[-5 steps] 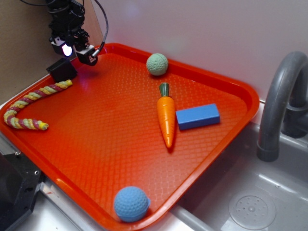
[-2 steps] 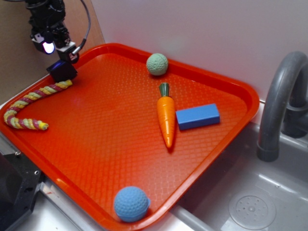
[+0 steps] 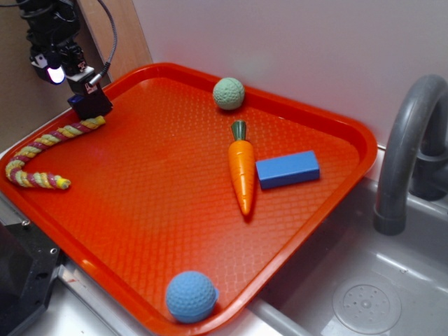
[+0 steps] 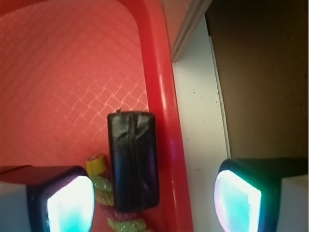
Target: Grab the black box.
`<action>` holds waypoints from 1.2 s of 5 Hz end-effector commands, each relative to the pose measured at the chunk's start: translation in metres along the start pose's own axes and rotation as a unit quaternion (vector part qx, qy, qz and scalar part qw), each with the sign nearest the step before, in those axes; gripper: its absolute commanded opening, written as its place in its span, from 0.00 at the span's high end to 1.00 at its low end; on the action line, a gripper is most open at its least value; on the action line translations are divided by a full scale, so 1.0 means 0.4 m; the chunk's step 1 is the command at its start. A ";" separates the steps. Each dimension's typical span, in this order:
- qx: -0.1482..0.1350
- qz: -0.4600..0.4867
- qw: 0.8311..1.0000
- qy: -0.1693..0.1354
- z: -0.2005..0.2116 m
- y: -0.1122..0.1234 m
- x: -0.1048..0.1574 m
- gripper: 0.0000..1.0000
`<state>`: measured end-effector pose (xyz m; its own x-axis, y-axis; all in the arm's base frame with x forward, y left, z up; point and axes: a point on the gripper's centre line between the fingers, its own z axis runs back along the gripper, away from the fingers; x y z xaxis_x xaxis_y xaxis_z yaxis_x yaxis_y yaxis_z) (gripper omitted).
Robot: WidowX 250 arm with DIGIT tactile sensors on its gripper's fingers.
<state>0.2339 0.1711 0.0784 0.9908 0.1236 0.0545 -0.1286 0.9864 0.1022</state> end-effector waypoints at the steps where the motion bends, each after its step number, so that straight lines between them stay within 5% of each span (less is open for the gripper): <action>1: 0.013 -0.010 1.000 -0.009 0.016 -0.004 0.004 0.00; 2: 0.010 -0.011 1.000 -0.003 0.004 -0.013 0.004 0.00; 3: 0.007 -0.005 1.000 -0.001 -0.006 -0.015 0.002 1.00; 6: 0.005 -0.007 1.000 0.005 -0.030 -0.028 0.021 1.00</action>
<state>0.2361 0.1660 0.0623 0.9905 0.1363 0.0184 -0.1375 0.9852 0.1021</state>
